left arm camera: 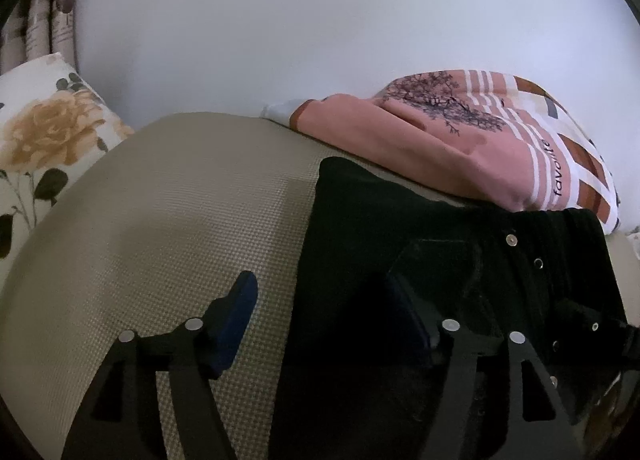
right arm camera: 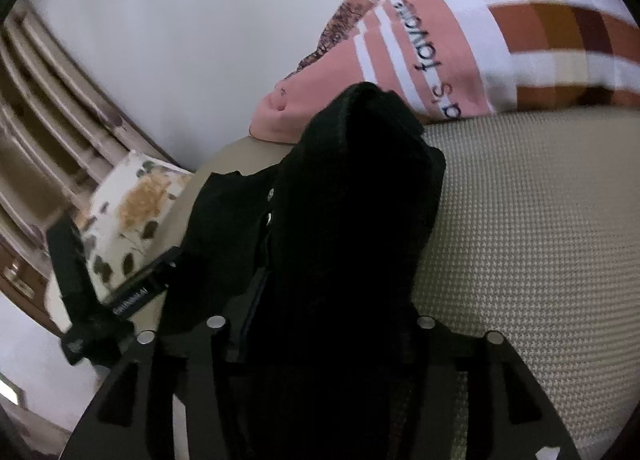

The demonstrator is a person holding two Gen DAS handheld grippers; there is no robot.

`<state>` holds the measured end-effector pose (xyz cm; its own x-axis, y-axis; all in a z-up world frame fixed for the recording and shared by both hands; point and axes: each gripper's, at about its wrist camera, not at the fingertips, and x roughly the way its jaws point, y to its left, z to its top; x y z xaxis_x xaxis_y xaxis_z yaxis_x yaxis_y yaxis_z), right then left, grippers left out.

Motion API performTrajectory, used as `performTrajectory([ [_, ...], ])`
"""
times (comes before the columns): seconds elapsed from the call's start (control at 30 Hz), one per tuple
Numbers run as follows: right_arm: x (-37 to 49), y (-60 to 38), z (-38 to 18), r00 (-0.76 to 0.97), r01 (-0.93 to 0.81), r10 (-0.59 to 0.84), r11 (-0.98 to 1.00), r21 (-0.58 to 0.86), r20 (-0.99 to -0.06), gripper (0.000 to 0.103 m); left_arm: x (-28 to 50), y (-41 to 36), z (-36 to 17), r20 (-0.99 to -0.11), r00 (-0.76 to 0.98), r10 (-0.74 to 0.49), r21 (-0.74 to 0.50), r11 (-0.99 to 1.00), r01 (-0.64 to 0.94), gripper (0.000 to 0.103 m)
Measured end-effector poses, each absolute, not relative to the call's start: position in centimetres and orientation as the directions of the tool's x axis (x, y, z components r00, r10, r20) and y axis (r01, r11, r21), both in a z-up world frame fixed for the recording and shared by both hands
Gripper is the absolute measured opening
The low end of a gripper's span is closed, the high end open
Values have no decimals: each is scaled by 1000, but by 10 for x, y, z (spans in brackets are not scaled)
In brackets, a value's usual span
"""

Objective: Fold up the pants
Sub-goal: 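Open the right gripper and lift it off the pants while the left gripper releases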

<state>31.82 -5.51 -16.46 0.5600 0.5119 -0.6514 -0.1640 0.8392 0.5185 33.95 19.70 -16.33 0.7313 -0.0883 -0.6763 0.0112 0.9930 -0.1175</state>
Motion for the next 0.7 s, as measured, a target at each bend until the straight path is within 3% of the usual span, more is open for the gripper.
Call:
performTrajectory([
  [0.27,308,-38,-157,632,-165,351,932,322,-691,65,337,192,-161,-668,743,-42,-69,998,-6,78],
  [0.5,304,-38,-155,649,-147,292,954,261,-703,74,335,189,-158,-651,759,-17,-40,999,-12,92],
  [0.7,303,-38,-156,654,-140,272,961,240,-706,77,335,187,-157,-648,762,-8,-30,999,-15,92],
])
